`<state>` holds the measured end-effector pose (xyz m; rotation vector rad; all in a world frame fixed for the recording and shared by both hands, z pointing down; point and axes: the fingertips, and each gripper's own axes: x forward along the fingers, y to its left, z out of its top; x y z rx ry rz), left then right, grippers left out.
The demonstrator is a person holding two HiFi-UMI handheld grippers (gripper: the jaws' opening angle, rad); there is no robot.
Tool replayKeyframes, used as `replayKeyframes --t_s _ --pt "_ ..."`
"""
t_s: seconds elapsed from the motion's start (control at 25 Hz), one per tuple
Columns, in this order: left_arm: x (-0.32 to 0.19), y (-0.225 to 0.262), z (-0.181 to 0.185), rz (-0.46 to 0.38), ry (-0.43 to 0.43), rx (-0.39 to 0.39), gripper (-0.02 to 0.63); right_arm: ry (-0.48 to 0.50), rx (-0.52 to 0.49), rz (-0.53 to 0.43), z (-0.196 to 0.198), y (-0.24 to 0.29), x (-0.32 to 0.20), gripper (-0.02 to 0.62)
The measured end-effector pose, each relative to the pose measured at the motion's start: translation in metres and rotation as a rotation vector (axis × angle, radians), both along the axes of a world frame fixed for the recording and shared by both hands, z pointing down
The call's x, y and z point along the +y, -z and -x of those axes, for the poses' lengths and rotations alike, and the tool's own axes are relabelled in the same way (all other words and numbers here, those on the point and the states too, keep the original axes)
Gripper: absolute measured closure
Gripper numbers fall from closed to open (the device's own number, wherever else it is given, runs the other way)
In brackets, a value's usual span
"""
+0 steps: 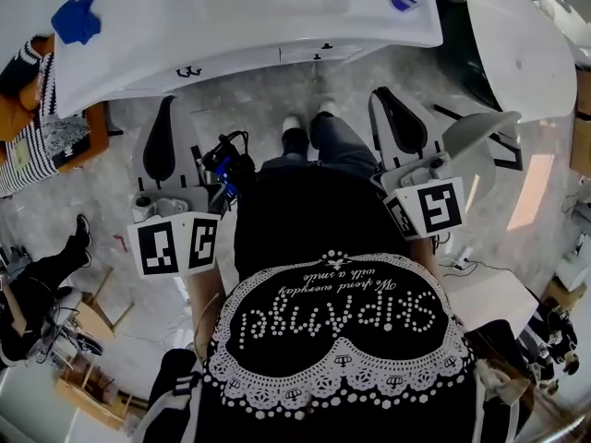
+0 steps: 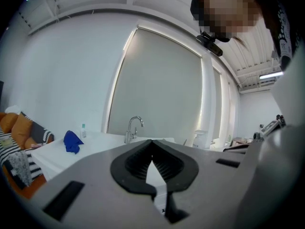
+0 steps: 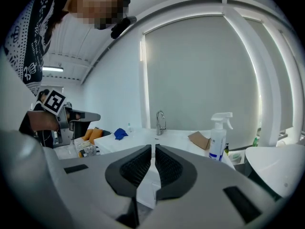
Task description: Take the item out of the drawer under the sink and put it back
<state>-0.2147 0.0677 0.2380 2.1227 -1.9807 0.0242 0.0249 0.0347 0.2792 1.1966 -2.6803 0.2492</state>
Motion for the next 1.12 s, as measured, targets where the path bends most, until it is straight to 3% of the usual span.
replayKeyframes --t_s 0.32,0.52,0.84,1.12 --pt "-0.002 -0.009 -0.059 0.029 -0.159 0.052 0.603 0.022 0.022 0.008 0.001 -0.009 0.003 0.575" --pt "-0.003 -0.015 -0.073 0.046 -0.23 0.062 0.603 0.006 0.078 0.016 0.001 -0.036 -0.005 0.575" --pt "-0.007 -0.049 -0.073 0.142 -0.258 0.069 0.603 0.029 0.189 0.088 0.007 -0.131 -0.035 0.574" --pt "-0.007 -0.091 -0.098 0.235 -0.32 0.109 0.603 -0.014 0.214 0.19 -0.002 -0.221 -0.052 0.574"
